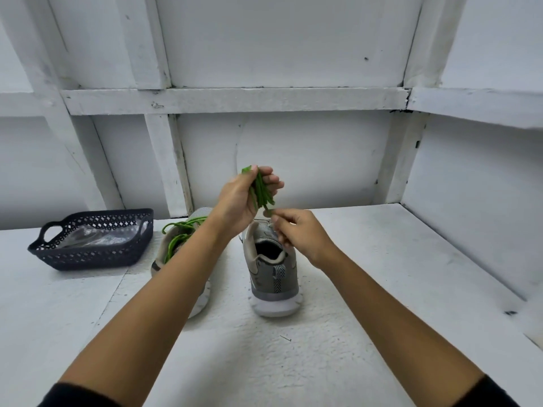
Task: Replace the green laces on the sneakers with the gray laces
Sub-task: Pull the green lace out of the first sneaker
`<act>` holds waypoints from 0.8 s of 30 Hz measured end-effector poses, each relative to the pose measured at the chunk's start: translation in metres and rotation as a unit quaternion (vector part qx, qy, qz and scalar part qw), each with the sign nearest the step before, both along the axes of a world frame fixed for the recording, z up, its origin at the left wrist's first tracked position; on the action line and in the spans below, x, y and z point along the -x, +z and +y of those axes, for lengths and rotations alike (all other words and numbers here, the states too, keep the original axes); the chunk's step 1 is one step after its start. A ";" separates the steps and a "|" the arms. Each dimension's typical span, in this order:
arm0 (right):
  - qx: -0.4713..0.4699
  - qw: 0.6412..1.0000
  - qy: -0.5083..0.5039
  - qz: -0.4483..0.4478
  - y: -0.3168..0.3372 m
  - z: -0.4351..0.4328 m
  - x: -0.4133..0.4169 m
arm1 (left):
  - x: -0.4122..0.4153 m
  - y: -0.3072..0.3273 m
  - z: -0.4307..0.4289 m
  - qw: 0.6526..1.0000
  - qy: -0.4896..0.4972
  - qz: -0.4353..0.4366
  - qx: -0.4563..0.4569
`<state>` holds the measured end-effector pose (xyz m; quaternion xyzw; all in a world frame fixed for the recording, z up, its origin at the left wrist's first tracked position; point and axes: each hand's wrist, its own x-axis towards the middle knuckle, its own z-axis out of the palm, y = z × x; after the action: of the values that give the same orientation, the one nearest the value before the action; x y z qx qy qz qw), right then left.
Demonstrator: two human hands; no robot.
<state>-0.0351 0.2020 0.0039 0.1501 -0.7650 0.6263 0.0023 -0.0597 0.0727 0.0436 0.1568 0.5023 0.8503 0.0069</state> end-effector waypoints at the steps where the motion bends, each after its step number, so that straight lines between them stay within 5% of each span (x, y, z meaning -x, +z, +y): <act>1: -0.054 0.998 -0.019 0.029 0.001 0.003 -0.005 | 0.003 -0.004 0.002 0.999 0.024 0.004 0.038; 5: -0.223 0.945 -0.090 0.221 0.016 0.017 -0.017 | 0.001 -0.018 0.015 0.990 0.028 -0.005 0.139; 8: -0.234 0.918 -0.085 0.307 0.023 0.030 -0.014 | -0.010 -0.021 0.025 0.971 -0.011 -0.003 0.240; 12: -0.214 0.917 -0.071 0.328 0.020 0.054 -0.007 | -0.016 -0.020 0.032 0.955 -0.136 -0.019 0.263; 15: -0.182 0.939 -0.084 0.280 0.012 0.068 -0.006 | -0.022 -0.021 0.042 0.945 -0.160 -0.041 0.283; 18: -0.052 0.993 -0.004 0.110 0.008 0.082 -0.009 | -0.025 -0.022 0.052 0.925 -0.188 -0.035 0.329; 20: 0.062 0.994 0.083 0.015 0.006 0.090 -0.014 | -0.024 -0.021 0.056 0.910 -0.221 -0.023 0.349; 24: 0.137 0.979 0.143 -0.055 0.008 0.102 -0.021 | -0.026 -0.009 0.070 0.899 -0.287 -0.017 0.330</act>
<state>-0.0137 0.3045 0.0114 0.2212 -0.6414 0.7265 -0.1086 -0.0339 0.1425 0.0342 0.2683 0.6870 0.5997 0.3103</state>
